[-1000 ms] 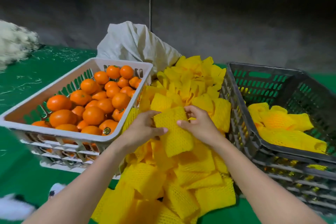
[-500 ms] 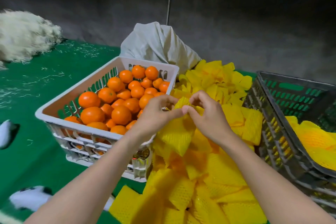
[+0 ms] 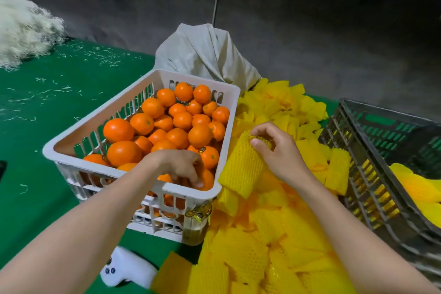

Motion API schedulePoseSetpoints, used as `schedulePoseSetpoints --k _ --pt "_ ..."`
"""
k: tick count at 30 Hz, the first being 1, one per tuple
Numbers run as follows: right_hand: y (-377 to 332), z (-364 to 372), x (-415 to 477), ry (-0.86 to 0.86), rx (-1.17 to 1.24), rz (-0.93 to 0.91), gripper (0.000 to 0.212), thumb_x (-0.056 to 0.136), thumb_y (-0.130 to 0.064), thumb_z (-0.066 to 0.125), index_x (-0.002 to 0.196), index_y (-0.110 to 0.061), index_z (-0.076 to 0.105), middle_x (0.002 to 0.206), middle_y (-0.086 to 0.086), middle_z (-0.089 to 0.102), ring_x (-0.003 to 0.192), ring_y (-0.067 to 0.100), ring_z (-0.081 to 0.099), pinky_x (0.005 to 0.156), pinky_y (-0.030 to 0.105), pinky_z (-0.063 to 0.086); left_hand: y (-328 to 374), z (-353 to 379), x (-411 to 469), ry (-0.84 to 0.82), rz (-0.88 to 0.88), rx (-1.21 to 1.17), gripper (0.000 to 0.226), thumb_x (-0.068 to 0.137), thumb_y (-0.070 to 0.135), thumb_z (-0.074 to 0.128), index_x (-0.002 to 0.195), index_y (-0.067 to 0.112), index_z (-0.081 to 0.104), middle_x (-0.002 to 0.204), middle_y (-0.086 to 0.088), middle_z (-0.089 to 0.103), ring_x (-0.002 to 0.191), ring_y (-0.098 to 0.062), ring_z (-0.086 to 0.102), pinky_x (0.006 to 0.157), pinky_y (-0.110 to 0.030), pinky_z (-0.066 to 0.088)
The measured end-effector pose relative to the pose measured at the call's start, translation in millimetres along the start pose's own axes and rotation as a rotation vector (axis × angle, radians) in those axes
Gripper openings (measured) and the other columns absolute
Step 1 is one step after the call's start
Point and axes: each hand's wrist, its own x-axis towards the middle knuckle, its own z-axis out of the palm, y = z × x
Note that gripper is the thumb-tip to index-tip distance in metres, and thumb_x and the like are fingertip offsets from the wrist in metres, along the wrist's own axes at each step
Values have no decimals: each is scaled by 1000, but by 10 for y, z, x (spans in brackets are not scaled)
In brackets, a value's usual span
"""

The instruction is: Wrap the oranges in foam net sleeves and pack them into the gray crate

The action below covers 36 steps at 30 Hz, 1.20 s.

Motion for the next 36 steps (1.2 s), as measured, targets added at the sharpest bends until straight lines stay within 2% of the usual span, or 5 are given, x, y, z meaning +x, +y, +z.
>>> schedulePoseSetpoints --k 8,17,24,27,36 --pt "-139 -119 -84 -50 157 40 11 82 -19 54 80 -29 51 80 -15 51 78 -6 48 71 7 36 0 -132 -301 294 312 -698 57 70 5 79 111 36 56 124 1 42 107 -25 53 77 -39 56" --pt "-275 -267 -191 -122 760 188 8 71 -12 43 75 -13 50 64 -7 49 62 8 43 60 25 35 740 194 -568 267 608 -1180 63 71 22 65 133 28 51 132 -5 56 115 -29 59 91 -44 48" --pt "-272 -371 -450 -156 579 185 8 70 -13 41 75 -15 47 66 -1 38 64 9 35 62 28 30 1341 622 -414 499 446 -1437 54 79 13 69 129 23 50 115 -19 62 89 -29 64 82 -47 53" --pt "-269 -391 -559 -193 442 159 8 72 -12 39 73 -19 43 66 1 35 64 14 34 59 31 30 1504 770 -350 421 456 -1526 59 74 16 69 130 25 48 110 -19 63 78 -23 69 63 -32 57" --pt "143 -781 -608 214 74 150 9 92 1 45 93 -1 53 71 -15 44 60 -3 44 59 21 31 1700 1044 -265 197 461 -1573 58 61 25 73 118 27 59 98 -9 68 82 -24 64 74 -38 50"
